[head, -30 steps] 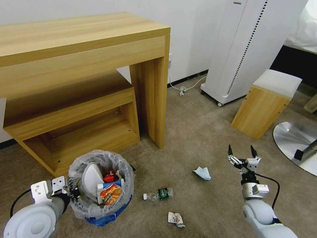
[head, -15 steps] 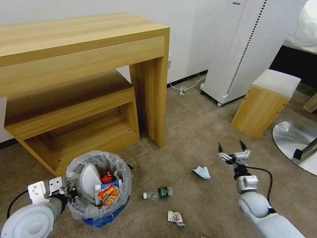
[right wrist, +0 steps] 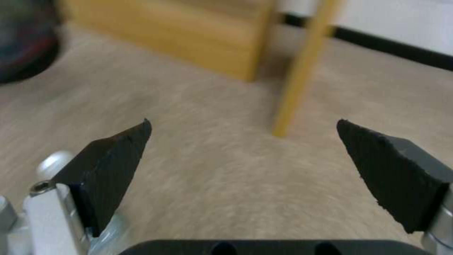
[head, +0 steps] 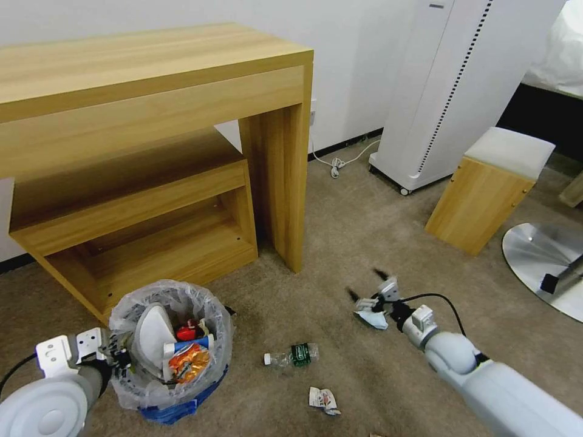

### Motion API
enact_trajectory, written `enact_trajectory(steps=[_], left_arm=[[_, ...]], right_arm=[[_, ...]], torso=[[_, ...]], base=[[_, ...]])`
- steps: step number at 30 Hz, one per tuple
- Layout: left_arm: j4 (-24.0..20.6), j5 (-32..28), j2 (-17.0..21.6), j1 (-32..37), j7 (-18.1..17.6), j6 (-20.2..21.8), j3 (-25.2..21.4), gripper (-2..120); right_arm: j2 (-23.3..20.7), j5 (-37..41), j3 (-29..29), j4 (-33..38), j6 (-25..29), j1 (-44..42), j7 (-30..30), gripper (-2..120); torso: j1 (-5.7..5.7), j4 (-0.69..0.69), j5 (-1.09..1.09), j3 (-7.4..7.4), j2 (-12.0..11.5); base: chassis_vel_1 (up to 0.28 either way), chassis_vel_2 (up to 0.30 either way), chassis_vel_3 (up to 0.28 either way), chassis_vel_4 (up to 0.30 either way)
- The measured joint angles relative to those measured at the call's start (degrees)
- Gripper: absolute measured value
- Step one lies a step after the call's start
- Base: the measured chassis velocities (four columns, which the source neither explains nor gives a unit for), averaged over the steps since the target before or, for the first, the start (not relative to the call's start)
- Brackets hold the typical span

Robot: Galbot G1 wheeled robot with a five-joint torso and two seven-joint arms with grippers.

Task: Pick up the trash bin and place the garbage on the floor into it.

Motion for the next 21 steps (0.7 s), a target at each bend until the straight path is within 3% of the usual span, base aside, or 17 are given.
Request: enact_trajectory(steps=[2,4,6,9,14,21], left_arm=[[0.79,0.00,-0.45,-0.50,-0.11,0.00,0.60,0],[1.27,0.23,-0.98,-0.82,-0.14,0.01,1.00,0],[2.05,1.05,-1.97,-1.25,-0.11,0.01,1.55,0],[2.66,1.88,-3.07,-1.47,-0.04,0.01,1.78,0],[3.74,3.32,-4.56,-1.83,0.41,0.01,1.95,0],[4.71,4.05,-5.02,-2.29,0.90,-0.01,2.35,0]], right_arm=[[-1.72,-0.01,-6.57,-1.75,-1.10,6.71,-4.68,100],[-1.94,-0.03,-9.37,-2.81,-1.37,9.06,-7.20,100],[-0.69,-1.02,-13.46,-5.49,-1.78,12.84,-12.71,100],[1.61,-1.62,-18.13,-8.52,-2.36,16.15,-14.92,100],[6.88,-2.89,-25.59,-14.35,-2.36,21.04,-16.01,100],[11.39,-4.54,-28.70,-16.41,-5.62,22.29,-11.49,100]], torso=[[0.00,0.03,-0.09,0.00,0.00],[0.00,0.02,-0.09,0.00,0.00],[0.00,0.00,-0.03,0.00,0.00],[0.00,0.00,-0.04,0.00,0.00],[0.00,0.04,-0.04,0.00,0.00],[0.01,0.01,-0.05,0.00,0.00]], base=[[0.000,0.000,0.000,0.000],[0.000,0.000,0.000,0.000],[0.000,0.000,0.000,0.000],[0.000,0.000,0.000,0.000],[0.000,0.000,0.000,0.000],[0.000,0.000,0.000,0.000]])
